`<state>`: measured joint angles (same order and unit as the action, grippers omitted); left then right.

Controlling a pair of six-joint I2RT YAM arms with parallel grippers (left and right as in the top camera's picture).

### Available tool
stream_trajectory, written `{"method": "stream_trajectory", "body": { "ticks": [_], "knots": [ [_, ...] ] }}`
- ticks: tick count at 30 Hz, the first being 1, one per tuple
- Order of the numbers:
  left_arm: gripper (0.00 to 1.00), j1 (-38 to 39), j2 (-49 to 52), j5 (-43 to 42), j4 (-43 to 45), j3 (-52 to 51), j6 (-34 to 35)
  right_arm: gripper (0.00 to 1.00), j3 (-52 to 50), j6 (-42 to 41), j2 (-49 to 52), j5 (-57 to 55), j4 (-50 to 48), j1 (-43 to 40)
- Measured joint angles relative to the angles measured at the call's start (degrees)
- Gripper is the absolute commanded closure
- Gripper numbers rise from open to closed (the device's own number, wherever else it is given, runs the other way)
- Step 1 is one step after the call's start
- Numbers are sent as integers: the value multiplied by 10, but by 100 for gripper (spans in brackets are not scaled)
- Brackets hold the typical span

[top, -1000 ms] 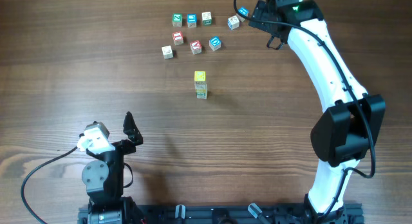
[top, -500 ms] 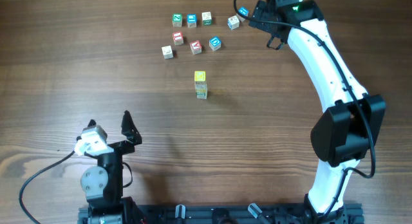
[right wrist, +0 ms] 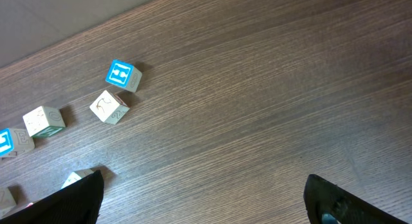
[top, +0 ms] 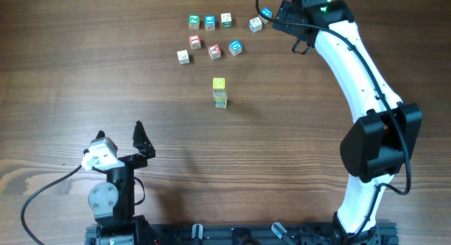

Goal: Form a tower

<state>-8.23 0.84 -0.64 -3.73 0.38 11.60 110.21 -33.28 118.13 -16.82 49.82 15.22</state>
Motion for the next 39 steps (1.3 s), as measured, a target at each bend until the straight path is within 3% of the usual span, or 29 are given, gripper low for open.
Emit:
{"method": "stream_trajectory", "body": {
  "ticks": [30,34,39],
  "knots": [
    [0,0,0,0,0,0,0,0,0,0,-3,0,0,19],
    [0,0,0,0,0,0,0,0,-3,0,-62,0,2,52],
    [0,0,0,0,0,0,0,0,-3,0,-213,0,2,53]
  ]
}}
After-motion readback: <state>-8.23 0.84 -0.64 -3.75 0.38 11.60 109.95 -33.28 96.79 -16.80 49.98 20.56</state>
